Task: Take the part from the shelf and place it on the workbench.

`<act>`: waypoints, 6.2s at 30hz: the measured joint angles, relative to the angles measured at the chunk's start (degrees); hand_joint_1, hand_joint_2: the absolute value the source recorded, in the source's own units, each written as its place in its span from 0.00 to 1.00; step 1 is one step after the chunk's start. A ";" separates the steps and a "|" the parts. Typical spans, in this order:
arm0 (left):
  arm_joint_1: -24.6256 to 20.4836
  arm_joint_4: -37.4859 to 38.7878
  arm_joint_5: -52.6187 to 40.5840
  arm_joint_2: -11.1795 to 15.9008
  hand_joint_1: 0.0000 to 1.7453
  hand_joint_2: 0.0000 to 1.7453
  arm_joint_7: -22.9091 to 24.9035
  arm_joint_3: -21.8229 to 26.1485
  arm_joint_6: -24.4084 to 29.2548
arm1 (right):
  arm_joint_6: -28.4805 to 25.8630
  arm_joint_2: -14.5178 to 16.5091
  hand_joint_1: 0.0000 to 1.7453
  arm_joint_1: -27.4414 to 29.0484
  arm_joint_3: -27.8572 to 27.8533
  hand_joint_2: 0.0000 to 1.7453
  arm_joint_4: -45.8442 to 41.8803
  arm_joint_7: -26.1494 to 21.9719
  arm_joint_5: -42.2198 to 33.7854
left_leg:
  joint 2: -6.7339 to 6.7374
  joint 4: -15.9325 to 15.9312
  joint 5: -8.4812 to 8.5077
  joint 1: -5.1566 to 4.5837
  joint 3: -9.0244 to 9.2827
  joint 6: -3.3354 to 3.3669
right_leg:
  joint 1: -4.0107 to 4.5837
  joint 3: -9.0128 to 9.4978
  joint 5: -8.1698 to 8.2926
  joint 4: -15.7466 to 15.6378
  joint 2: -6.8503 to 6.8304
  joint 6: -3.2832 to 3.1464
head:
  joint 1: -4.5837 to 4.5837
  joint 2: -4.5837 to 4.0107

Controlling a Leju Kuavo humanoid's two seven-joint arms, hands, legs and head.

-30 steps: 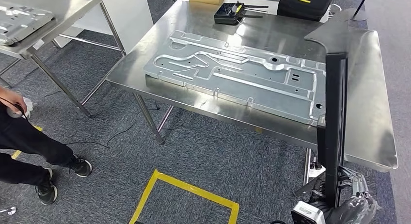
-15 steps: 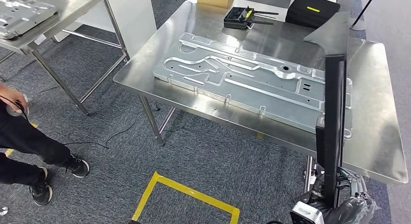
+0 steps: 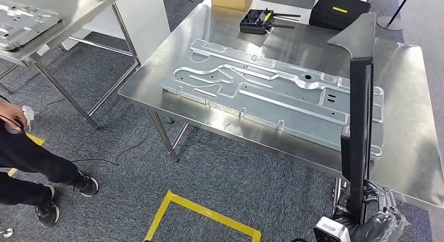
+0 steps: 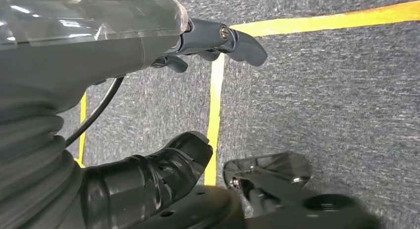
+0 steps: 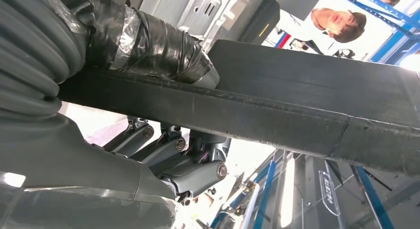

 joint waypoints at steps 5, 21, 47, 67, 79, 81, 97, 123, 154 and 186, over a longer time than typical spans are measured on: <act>0.06 0.01 -0.05 0.07 0.00 1.00 0.02 0.00 0.05 | 0.00 0.02 1.00 -0.01 0.01 1.00 -0.01 0.08 -0.16 | 0.25 -14.33 9.00 0.31 5.24 -0.20 | -0.32 1.68 -1.66 0.18 0.13 1.65 | -0.04 0.00; 0.03 0.13 -0.07 -0.10 0.00 1.00 0.11 0.28 0.20 | 0.00 -0.02 1.00 0.02 0.02 1.00 -0.02 0.25 -0.36 | -0.29 -15.80 6.18 -1.36 8.64 3.00 | 1.74 -2.33 1.29 1.49 0.33 -0.19 | -0.25 0.00; 0.01 0.13 -0.30 0.26 0.00 1.00 0.33 0.67 0.22 | 0.00 -0.02 1.00 0.03 0.00 1.00 -0.15 0.52 -1.76 | 0.10 -16.38 8.17 -0.26 7.26 3.08 | 0.12 -7.68 -7.32 16.54 0.34 2.61 | -0.67 0.00; -0.08 0.15 -0.85 0.06 0.00 1.00 0.39 0.70 0.16 | -0.01 0.04 1.00 0.18 -0.04 1.00 -0.39 0.75 -3.15 | 0.19 -14.80 8.60 -0.08 6.17 0.37 | 0.68 1.23 -0.40 -0.36 0.46 0.48 | -0.87 0.00; -0.10 0.15 -0.75 -0.09 0.00 1.00 1.35 0.73 1.02 | -0.02 0.02 1.00 0.46 -0.41 1.00 -0.63 0.25 -4.12 | 0.33 -16.49 7.91 -0.17 7.84 2.97 | 0.52 -6.44 -3.86 12.69 0.39 2.47 | -0.81 0.00; -0.12 0.15 -0.76 -0.19 0.00 1.00 1.70 0.74 1.44 | -0.02 0.02 1.00 0.44 -0.42 1.00 -0.63 0.25 -4.12 | 0.47 -16.35 7.37 -0.31 8.41 2.62 | 0.76 -3.07 0.09 4.77 -0.46 1.98 | -0.80 0.00; -0.17 0.15 -1.14 -0.22 0.00 1.00 2.25 0.74 2.56 | -0.02 0.07 1.00 0.45 -0.44 1.00 -0.63 0.26 -4.11 | -2.36 -13.62 7.54 -0.27 6.41 1.00 | 0.81 -0.70 0.91 0.23 4.41 -0.10 | -0.87 0.00; -0.33 0.15 -1.29 -0.56 0.00 1.00 2.04 0.74 2.43 | -0.01 0.03 1.00 0.93 -0.38 1.00 -1.27 -0.31 -3.36 | 0.98 -0.10 -0.61 -0.22 1.18 -0.28 | 0.64 -1.00 1.45 -0.32 0.77 -0.52 | -0.66 0.00; -0.47 0.15 -2.58 -0.53 0.00 1.00 1.98 0.21 1.46 | -0.01 -1.32 1.00 -1.52 8.18 1.00 -3.89 -0.37 1.99 | 0.21 -16.02 7.92 -0.62 7.18 1.15 | 0.97 -0.79 0.83 0.15 2.06 0.99 | -0.63 0.00; -3.64 0.15 -7.94 -0.49 0.00 0.00 5.92 -5.54 -2.85 | 0.03 -11.35 0.97 -37.28 13.55 1.00 16.17 25.90 30.36 | 0.21 -16.00 8.24 -0.62 7.07 1.06 | 0.97 -0.97 1.00 0.29 2.06 0.99 | -0.63 0.00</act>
